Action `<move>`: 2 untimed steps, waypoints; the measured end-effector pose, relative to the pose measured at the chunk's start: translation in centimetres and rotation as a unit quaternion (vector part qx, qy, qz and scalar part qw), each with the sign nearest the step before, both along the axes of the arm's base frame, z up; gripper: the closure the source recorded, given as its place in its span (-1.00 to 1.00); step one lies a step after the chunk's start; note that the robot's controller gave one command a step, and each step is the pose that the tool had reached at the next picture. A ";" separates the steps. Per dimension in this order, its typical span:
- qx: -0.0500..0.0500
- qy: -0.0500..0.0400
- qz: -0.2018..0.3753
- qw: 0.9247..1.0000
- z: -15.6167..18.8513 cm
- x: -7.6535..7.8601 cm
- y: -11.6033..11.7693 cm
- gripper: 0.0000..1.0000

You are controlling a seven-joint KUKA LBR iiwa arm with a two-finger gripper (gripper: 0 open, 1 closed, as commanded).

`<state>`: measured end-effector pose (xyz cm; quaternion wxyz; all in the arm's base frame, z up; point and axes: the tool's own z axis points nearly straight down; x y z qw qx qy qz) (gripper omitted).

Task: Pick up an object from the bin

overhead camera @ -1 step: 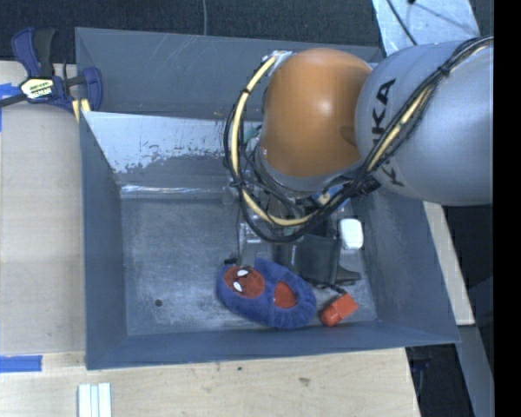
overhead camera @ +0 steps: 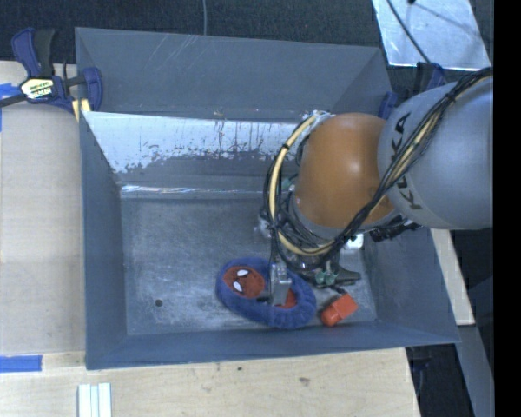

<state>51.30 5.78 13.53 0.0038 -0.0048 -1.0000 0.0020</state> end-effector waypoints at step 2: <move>0.003 -0.013 0.038 0.999 -6.1 0.0 -1.4 1.00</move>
Offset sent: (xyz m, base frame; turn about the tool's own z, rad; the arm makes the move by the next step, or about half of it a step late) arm -0.0049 -0.0142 -0.0653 -0.0787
